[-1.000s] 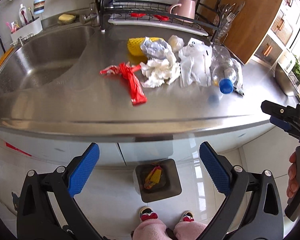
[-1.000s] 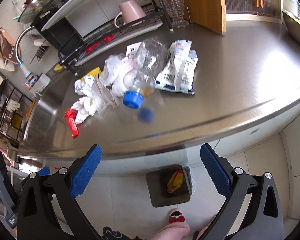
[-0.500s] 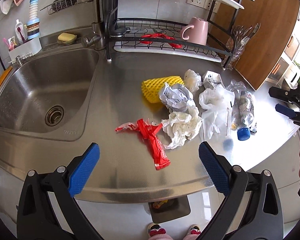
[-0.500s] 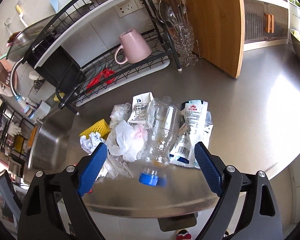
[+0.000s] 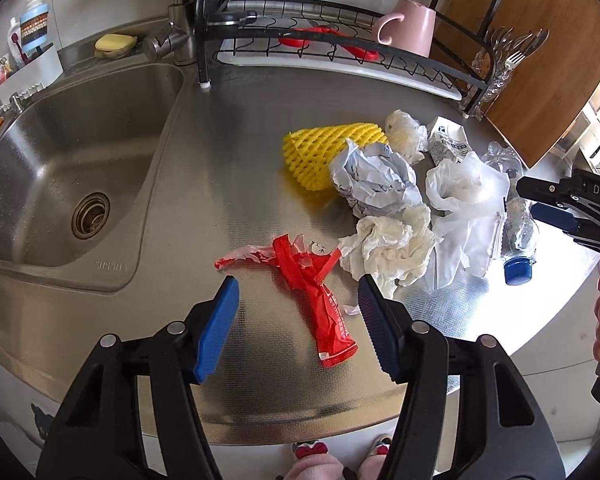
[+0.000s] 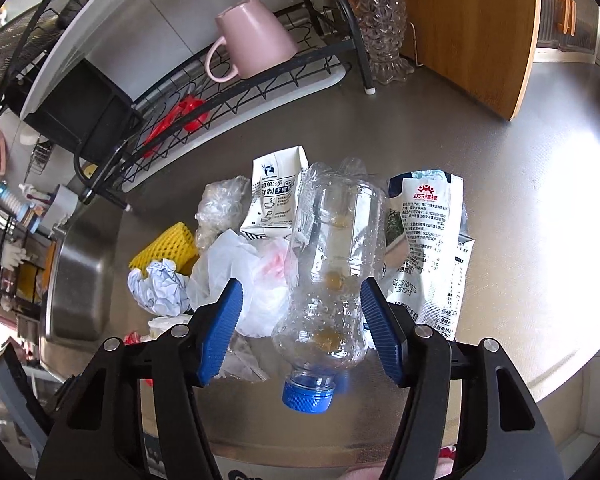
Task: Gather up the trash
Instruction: 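Grasp the red wrapper with the left gripper while the right grasps the clear bottle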
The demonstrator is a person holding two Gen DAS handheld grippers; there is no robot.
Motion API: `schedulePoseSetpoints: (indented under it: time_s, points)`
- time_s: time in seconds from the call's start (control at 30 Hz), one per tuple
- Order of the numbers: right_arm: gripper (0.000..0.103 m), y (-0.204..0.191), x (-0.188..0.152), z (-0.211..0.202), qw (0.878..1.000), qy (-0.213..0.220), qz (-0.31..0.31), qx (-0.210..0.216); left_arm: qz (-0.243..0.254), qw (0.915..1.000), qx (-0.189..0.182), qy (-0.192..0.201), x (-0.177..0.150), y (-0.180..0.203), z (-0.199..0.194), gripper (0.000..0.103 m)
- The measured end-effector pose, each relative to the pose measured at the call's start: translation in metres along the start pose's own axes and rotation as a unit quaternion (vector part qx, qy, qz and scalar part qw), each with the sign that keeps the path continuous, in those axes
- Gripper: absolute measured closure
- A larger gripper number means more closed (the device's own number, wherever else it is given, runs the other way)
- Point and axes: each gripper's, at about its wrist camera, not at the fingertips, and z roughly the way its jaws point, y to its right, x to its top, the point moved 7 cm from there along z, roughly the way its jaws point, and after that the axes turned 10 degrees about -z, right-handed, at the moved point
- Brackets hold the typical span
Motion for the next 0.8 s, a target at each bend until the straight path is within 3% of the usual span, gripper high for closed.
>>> schedulePoseSetpoints:
  time_s: [0.2,0.4,0.47,0.5,0.53,0.8]
  points:
    - [0.043,0.005,-0.003,0.017,1.000,-0.025,0.002,-0.018,0.003,0.9999,-0.001,-0.013,-0.001,0.001,0.017,0.048]
    - [0.044,0.009,-0.007,0.038,0.998,-0.047,-0.002,-0.034,0.013,0.9998,0.003,-0.013,0.000,0.003,0.026,0.059]
    - [0.047,0.009,-0.009,0.043,0.998,-0.048,-0.009,-0.038,0.013,0.9999,0.002,-0.012,0.000,0.003,0.026,0.071]
    - [0.047,0.008,-0.009,0.043,0.998,-0.046,-0.014,-0.039,0.010,0.9999,0.001,-0.012,0.000,0.002,0.026,0.085]
    - [0.047,0.007,-0.008,0.043,0.998,-0.044,-0.019,-0.040,0.008,0.9999,0.000,-0.013,0.000,0.001,0.026,0.088]
    - [0.052,-0.002,0.004,0.016,0.999,0.000,-0.039,-0.033,0.007,1.0000,-0.002,0.005,0.003,0.003,0.006,0.091]
